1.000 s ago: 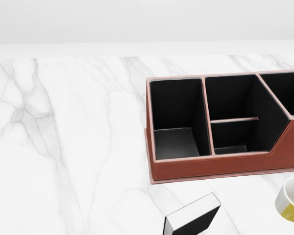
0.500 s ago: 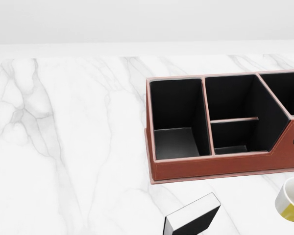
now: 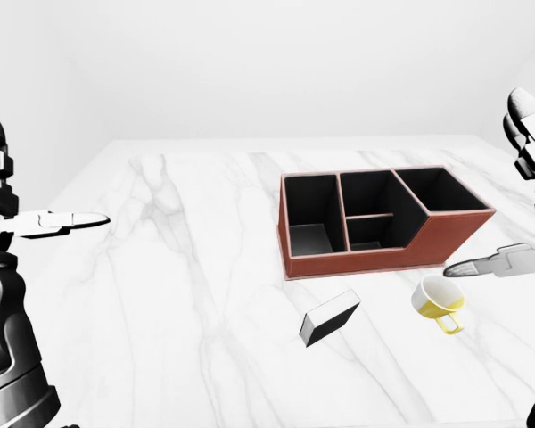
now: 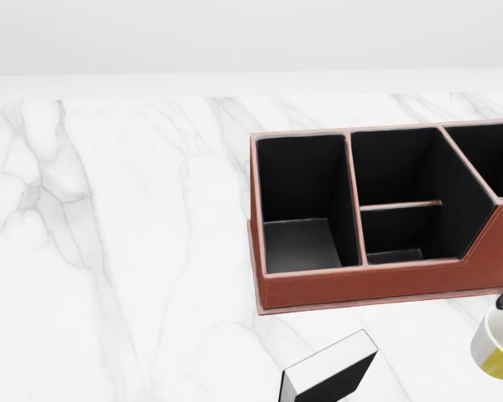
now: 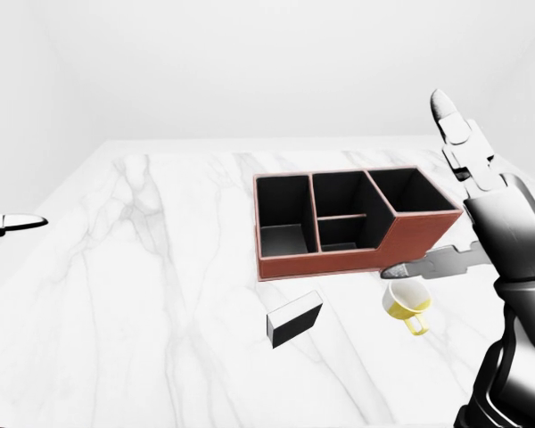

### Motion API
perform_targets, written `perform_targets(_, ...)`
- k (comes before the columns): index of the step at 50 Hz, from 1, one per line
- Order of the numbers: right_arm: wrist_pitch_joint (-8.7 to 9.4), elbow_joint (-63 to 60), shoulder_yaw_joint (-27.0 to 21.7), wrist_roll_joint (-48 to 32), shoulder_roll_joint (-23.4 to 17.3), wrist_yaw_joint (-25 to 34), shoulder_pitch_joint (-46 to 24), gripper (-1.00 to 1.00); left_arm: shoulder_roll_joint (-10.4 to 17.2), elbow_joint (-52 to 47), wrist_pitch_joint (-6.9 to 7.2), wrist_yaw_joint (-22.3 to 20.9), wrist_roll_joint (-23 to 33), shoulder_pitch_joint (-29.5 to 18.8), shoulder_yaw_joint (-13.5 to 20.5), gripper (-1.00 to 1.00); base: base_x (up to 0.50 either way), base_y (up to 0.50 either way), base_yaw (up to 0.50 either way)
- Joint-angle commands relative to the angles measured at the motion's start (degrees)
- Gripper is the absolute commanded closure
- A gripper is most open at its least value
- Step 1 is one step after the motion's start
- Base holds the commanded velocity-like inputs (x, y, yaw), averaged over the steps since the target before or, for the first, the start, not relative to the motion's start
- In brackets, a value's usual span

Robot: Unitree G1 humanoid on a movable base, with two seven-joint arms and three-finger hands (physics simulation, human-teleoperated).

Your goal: Pick up the book and place it in the caddy.

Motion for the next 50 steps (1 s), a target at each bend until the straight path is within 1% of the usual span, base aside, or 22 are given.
perform_targets(1,0.00,-2.8,0.4,-4.1,3.8,3.0,3.5,-1.00,-0.1,0.5,0.00,-0.2,0.2,0.0,-0.1,-1.00,0.00,0.00,0.00)
perform_targets(7,0.00,-2.8,1.2,-6.7,6.4,4.3,5.4,-1.00,0.0,-0.1,0.00,-0.1,0.3,-0.1,-0.1,-1.00,0.00,0.00,0.00)
perform_targets(12,-0.21,-2.8,1.8,-8.7,7.7,4.9,6.7,-1.00,-0.1,-0.1,0.00,-0.1,0.4,-0.1,-0.2,-1.00,0.00,0.00,0.00)
perform_targets(13,-1.46,-2.7,1.8,-9.5,7.8,4.9,6.8,-1.00,-0.1,-0.2,0.00,-0.1,0.4,-0.1,-0.2,-1.00,0.00,0.00,0.00)
perform_targets(14,-4.22,-1.8,2.0,-10.3,7.9,4.9,7.2,-1.00,-0.1,-0.2,0.00,-0.1,0.4,-0.1,-0.3,-1.00,0.00,0.00,0.00)
perform_targets(15,-5.60,-1.3,2.1,-10.8,8.2,4.9,7.4,-1.00,-0.2,-0.3,0.00,-0.2,0.5,0.0,-0.3,-1.00,0.00,0.00,0.00)
perform_targets(17,-6.21,-1.3,2.4,-11.6,8.8,4.9,7.5,-1.00,-0.2,-0.4,0.00,-0.2,0.5,0.0,-0.2,-1.00,0.00,0.00,0.00)
perform_targets(19,-7.38,-1.2,2.6,-12.2,9.1,4.9,7.7,-1.00,-0.2,-0.2,0.00,-0.2,0.5,0.0,-0.2,-1.00,0.00,0.00,0.00)
perform_targets(21,-9.60,-0.9,3.0,-13.3,8.9,4.9,7.7,-1.00,-0.3,0.1,0.00,-0.2,0.6,0.0,-0.3,-1.00,0.00,0.00,0.00)
perform_targets(22,-8.35,-1.7,3.3,-13.4,9.4,4.9,7.7,-1.00,-0.3,0.1,0.00,-0.2,0.5,0.0,-0.3,-1.00,0.00,0.00,0.00)
perform_targets(23,-9.18,-1.7,3.5,-13.6,9.3,4.9,7.8,-1.00,-0.3,0.1,0.00,-0.2,0.5,0.0,-0.3,-1.00,0.00,0.00,0.00)
perform_targets(24,-8.76,-2.2,3.5,-13.7,9.4,4.9,7.8,-1.00,-0.3,0.2,0.00,-0.2,0.5,0.0,-0.3,-1.00,0.00,0.00,0.00)
perform_targets(25,-8.95,-2.2,3.6,-13.8,9.6,4.9,7.9,-1.00,-0.3,0.2,0.00,-0.2,0.6,0.0,-0.3,-1.00,0.00,0.00,0.00)
perform_targets(26,-9.22,-2.2,3.7,-14.0,9.6,4.9,7.9,-1.00,-0.3,0.3,0.00,-0.2,0.5,0.0,-0.3,-1.00,0.00,0.00,0.00)
perform_targets(27,-10.00,-1.7,3.8,-14.6,9.4,4.9,8.1,-1.00,-0.3,0.3,0.00,-0.2,0.6,0.0,-0.3,-1.00,0.00,0.00,0.00)
perform_targets(38,-10.00,-1.5,3.8,-18.4,10.6,4.9,9.8,-1.00,-0.3,0.2,0.00,-0.2,0.5,0.2,-0.1,-1.00,0.00,0.00,0.00)
perform_targets(42,-10.00,-0.9,3.9,-19.5,10.5,4.9,9.5,-1.00,-0.3,-0.1,0.00,-0.2,0.4,0.1,-0.1,-1.00,0.00,0.00,0.00)
perform_targets(44,-10.00,-0.2,3.8,-20.9,9.9,4.9,9.5,-1.00,-0.3,0.0,0.00,-0.2,0.4,0.1,-0.1,-1.00,0.00,0.00,0.00)
perform_targets(50,-10.00,-0.3,3.5,-22.1,11.0,4.9,11.1,-1.00,-0.2,-0.2,0.00,-0.1,0.4,0.0,-0.1,-1.00,0.00,0.00,0.00)
